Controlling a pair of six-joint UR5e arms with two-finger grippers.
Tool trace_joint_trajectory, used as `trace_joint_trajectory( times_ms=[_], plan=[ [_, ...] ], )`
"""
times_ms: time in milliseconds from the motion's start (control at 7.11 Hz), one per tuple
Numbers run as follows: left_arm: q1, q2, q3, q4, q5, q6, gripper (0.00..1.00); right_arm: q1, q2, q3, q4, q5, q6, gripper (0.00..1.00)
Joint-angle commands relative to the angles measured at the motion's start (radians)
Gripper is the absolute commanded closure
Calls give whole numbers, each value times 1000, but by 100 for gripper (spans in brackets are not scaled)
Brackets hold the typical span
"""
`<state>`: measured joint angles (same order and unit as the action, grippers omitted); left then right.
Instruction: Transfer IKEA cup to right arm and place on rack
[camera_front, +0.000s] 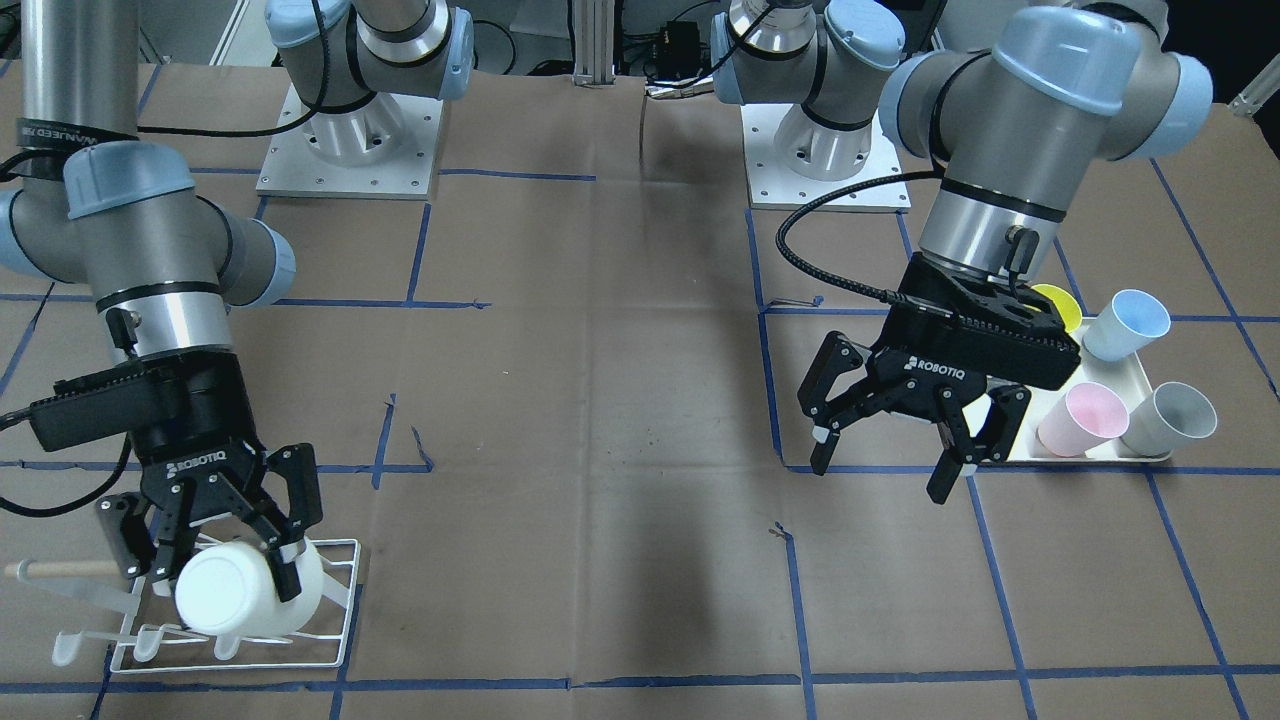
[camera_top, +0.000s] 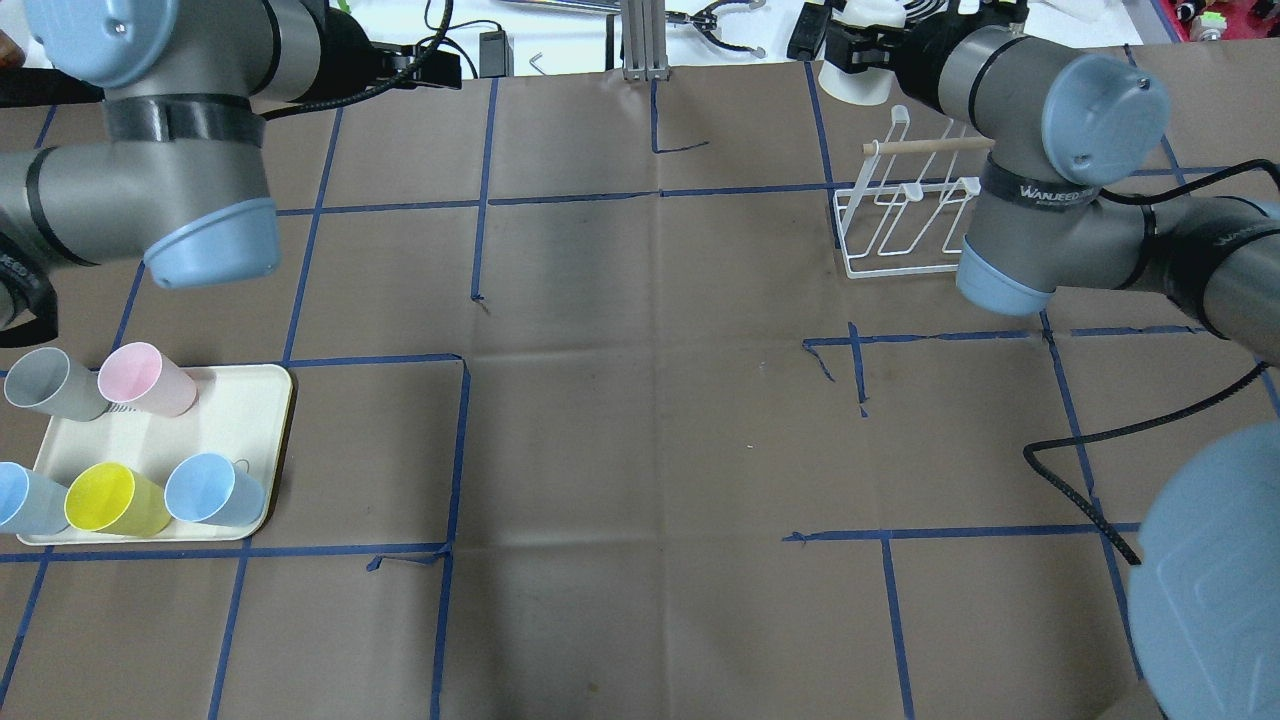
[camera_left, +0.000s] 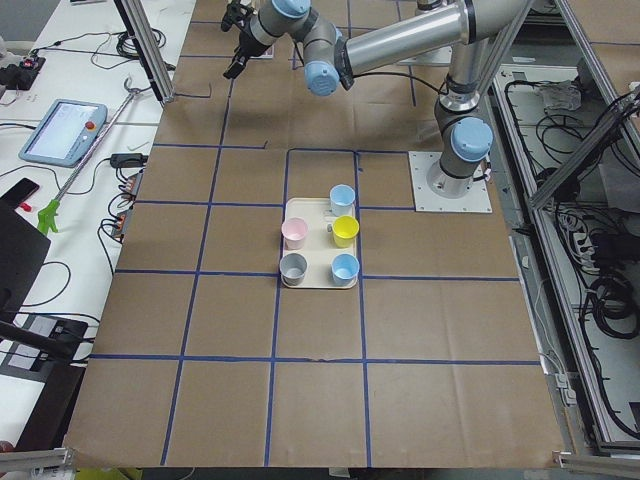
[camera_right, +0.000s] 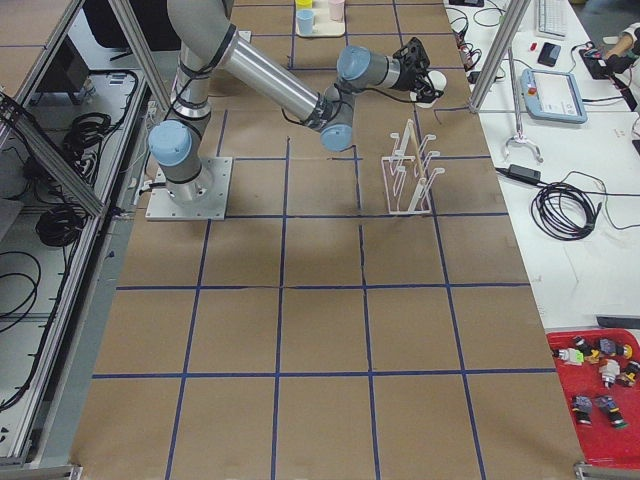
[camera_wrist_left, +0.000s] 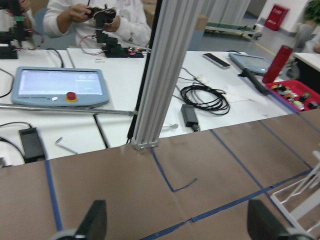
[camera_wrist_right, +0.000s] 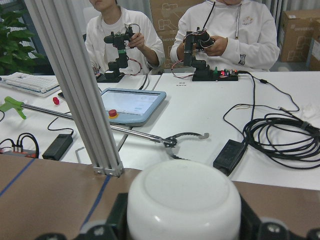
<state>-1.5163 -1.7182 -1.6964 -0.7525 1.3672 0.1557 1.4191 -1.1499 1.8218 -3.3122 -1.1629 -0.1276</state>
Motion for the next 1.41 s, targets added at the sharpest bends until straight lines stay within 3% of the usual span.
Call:
trace_joint_trajectory(
  times_ms=[0, 281, 422, 703, 844, 985, 1125, 1266],
  plan=[
    [-7, 89, 55, -448, 122, -31, 0, -43, 102, -54, -15, 12, -156, 58],
    [-7, 143, 140, -800, 168, -83, 0, -45, 127, -61, -17, 12, -155, 58],
    [-7, 141, 179, -880, 167, -138, 0, -43, 130, -56, -17, 12, -156, 58],
    [-2, 160, 150, -883, 171, -131, 0, -45, 137, -50, -17, 12, -155, 57],
    [5, 172, 132, -887, 174, -122, 0, -43, 147, -50, -17, 12, -152, 47],
    [42, 198, 77, -884, 190, -95, 1, -45, 150, -50, -17, 12, -150, 30],
    [130, 250, -9, -875, 193, 7, 1, -45, 144, -52, -17, 12, -149, 6],
    [233, 293, -87, -854, 193, 100, 1, -45, 141, -52, -17, 12, -149, 1]
  ],
)
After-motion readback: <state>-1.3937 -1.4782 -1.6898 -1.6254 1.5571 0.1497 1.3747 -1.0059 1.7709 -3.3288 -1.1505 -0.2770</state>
